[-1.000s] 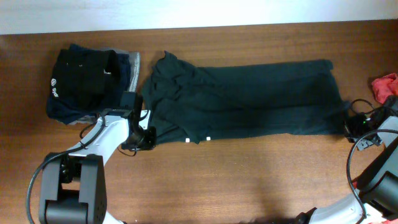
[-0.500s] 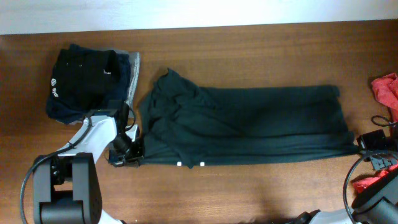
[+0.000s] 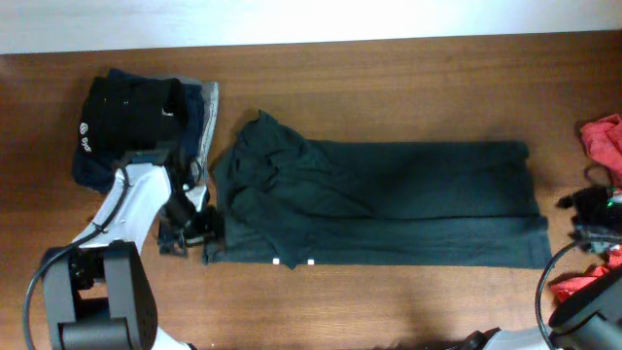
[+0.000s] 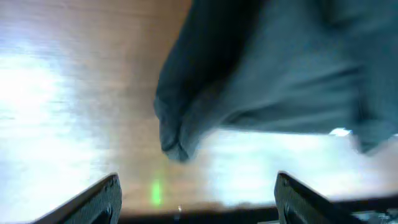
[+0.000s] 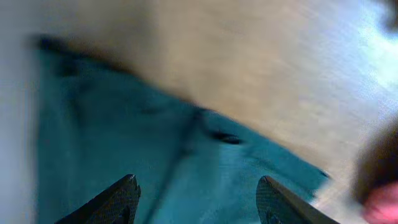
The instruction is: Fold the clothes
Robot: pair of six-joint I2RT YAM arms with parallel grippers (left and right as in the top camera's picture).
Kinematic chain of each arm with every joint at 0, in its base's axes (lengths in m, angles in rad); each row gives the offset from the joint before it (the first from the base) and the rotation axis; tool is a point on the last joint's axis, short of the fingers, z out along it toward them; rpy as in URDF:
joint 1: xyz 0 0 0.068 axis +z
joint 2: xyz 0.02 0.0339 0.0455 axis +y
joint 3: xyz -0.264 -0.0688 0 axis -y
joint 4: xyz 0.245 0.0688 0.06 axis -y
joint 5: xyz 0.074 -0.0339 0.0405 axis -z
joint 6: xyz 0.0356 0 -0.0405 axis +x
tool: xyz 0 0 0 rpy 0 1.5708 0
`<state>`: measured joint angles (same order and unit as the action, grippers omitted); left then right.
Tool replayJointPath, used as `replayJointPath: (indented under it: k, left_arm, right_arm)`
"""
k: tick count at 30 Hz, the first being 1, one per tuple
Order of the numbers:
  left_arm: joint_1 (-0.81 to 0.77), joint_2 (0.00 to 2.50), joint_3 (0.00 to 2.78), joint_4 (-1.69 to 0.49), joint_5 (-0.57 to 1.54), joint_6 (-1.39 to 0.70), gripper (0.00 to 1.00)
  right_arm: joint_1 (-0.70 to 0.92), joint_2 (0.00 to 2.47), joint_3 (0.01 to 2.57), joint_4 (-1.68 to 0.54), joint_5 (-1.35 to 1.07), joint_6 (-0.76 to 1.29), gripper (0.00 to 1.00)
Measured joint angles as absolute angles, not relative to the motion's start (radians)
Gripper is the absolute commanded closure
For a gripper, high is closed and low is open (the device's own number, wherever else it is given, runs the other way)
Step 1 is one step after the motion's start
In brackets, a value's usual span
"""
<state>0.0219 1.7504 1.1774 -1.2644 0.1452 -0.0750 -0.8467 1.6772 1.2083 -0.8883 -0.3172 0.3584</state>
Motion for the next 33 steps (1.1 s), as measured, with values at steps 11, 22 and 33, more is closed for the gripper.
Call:
replayJointPath:
  k: [11, 22, 33]
  left_arm:
    - [0.002, 1.745, 1.523, -1.248, 0.212, 0.017, 0.76]
    - [-0.238, 2.037, 1.537, -0.724, 0.319, -0.099, 0.45]
    - [-0.234, 2.111, 1.536, -0.698, 0.337, -0.157, 0.89]
  right_arm:
    - [-0.711, 1.581, 1.306, -0.902, -0.446, 0.276, 0.43]
    - [-0.57, 1.589, 1.306, -0.941, -0.408, 0.228, 0.39]
    - [-0.57, 1.59, 1.306, -0.938, -0.393, 0.228, 0.39]
